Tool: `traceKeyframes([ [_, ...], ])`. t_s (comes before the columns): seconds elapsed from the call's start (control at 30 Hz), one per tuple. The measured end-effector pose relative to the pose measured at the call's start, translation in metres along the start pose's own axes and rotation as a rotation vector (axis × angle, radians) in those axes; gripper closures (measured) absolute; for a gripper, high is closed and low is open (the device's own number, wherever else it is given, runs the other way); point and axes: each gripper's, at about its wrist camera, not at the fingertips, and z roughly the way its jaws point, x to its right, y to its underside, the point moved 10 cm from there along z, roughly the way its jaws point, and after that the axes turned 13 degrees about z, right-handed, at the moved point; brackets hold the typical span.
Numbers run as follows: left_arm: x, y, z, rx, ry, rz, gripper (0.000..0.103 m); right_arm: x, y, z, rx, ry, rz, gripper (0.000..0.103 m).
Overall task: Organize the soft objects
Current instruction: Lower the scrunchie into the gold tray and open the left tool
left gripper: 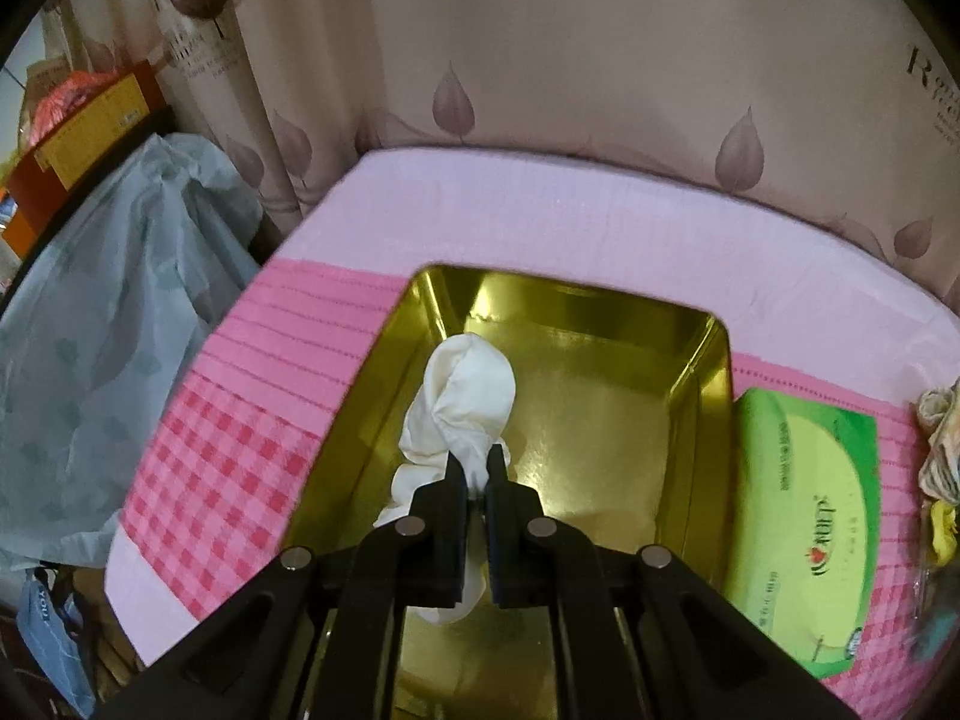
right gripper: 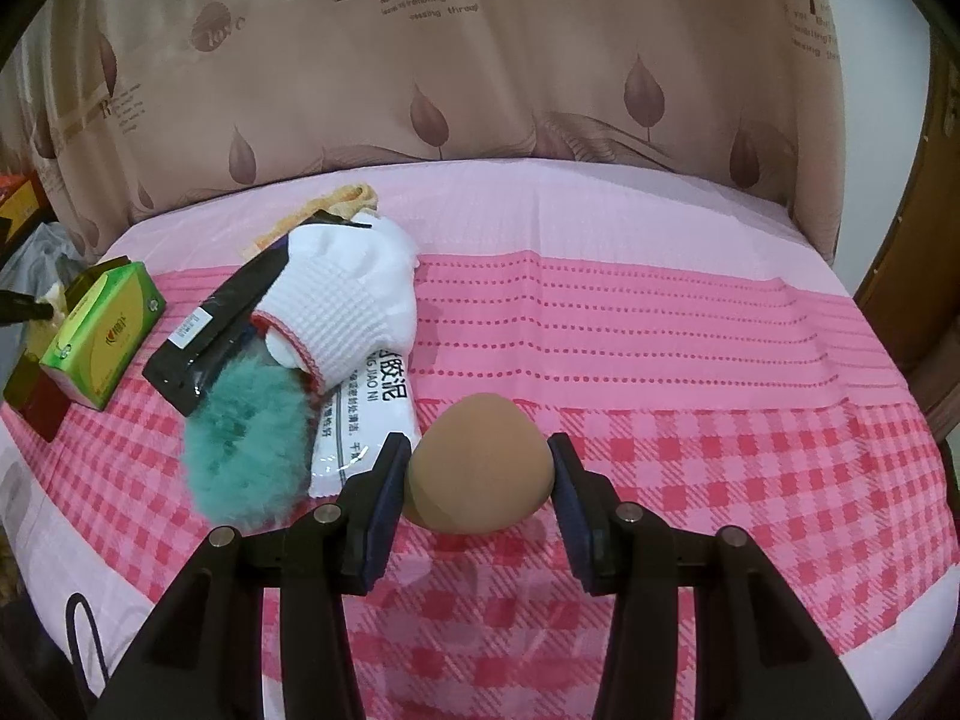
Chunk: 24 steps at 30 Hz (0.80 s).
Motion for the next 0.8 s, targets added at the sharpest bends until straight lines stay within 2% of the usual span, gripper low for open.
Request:
traceKeyframes([
  [0.27, 0.013, 0.011, 0.025, -0.038, 0.049, -0.004, 0.094, -0.014, -0.006, -0.01, 0.016, 0.014, -0.028, 0.06],
  [0.43, 0.019, 0.01, 0.027, -0.038, 0.07, 0.002, 0.067, -0.022, -0.008, -0.012, 0.023, 0.02, -0.047, 0.06],
  [0.53, 0.023, 0.008, 0.023, -0.016, 0.103, 0.0, 0.061, -0.026, -0.008, -0.013, 0.021, 0.021, -0.057, 0.06],
  [0.67, 0.023, 0.006, 0.012, 0.012, 0.125, -0.013, 0.059, -0.035, -0.008, -0.015, 0.025, 0.018, -0.073, 0.06],
  [0.8, 0.015, 0.006, -0.005, 0.047, 0.112, -0.037, 0.059, -0.048, -0.012, -0.021, 0.041, 0.005, -0.095, 0.06],
])
